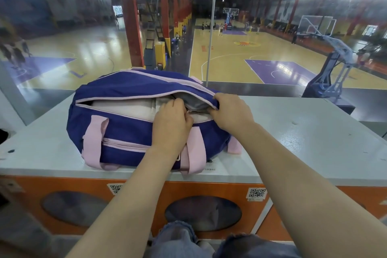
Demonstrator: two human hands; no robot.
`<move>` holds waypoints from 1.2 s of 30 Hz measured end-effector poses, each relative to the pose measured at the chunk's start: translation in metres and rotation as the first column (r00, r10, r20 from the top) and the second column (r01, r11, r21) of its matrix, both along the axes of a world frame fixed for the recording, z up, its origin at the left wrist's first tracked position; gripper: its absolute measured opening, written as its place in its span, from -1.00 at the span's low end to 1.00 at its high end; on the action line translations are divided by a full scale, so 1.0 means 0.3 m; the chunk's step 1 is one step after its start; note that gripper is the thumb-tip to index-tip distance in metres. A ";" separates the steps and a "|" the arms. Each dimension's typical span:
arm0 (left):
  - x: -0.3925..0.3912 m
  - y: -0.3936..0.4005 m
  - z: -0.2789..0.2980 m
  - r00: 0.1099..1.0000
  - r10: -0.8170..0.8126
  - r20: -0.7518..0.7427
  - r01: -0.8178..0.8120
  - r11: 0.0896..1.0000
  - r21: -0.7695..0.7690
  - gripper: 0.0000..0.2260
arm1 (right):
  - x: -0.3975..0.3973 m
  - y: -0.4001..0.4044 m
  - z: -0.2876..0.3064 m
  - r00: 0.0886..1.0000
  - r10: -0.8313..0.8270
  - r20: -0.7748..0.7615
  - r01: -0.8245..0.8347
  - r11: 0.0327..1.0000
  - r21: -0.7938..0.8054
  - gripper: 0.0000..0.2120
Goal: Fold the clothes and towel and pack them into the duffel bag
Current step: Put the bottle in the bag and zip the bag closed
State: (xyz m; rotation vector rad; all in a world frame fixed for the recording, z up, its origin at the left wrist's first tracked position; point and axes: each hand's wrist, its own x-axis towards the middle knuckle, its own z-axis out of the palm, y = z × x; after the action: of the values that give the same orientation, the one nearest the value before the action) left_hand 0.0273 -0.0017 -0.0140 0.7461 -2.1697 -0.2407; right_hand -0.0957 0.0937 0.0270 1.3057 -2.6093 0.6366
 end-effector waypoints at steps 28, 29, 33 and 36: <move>0.501 -0.394 0.012 0.902 0.414 -0.121 -0.332 0.846 0.418 -0.89 | 0.002 0.026 0.033 0.986 -0.102 -0.132 0.115 0.989 0.093 -0.88; 0.498 -0.378 0.012 0.903 0.407 -0.139 -0.324 0.857 0.400 -0.90 | -0.008 0.032 0.025 0.991 -0.067 -0.115 0.079 0.992 0.097 -0.90; 0.465 -0.275 0.020 0.912 0.337 -0.234 -0.282 0.929 0.239 -0.95 | -0.046 0.092 0.015 0.967 0.099 0.233 -0.090 0.995 -0.052 -0.78; 0.388 -0.171 0.029 0.962 0.179 -0.209 -0.158 0.981 0.112 -0.95 | -0.049 0.142 0.027 0.892 0.164 0.422 -0.061 0.967 -0.246 -0.70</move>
State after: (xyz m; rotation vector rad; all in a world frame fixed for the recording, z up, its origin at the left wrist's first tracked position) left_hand 0.1436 -0.0529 -0.0053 0.9096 -1.8866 -0.3230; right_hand -0.1105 0.1363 0.0351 1.3790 -2.6887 1.3516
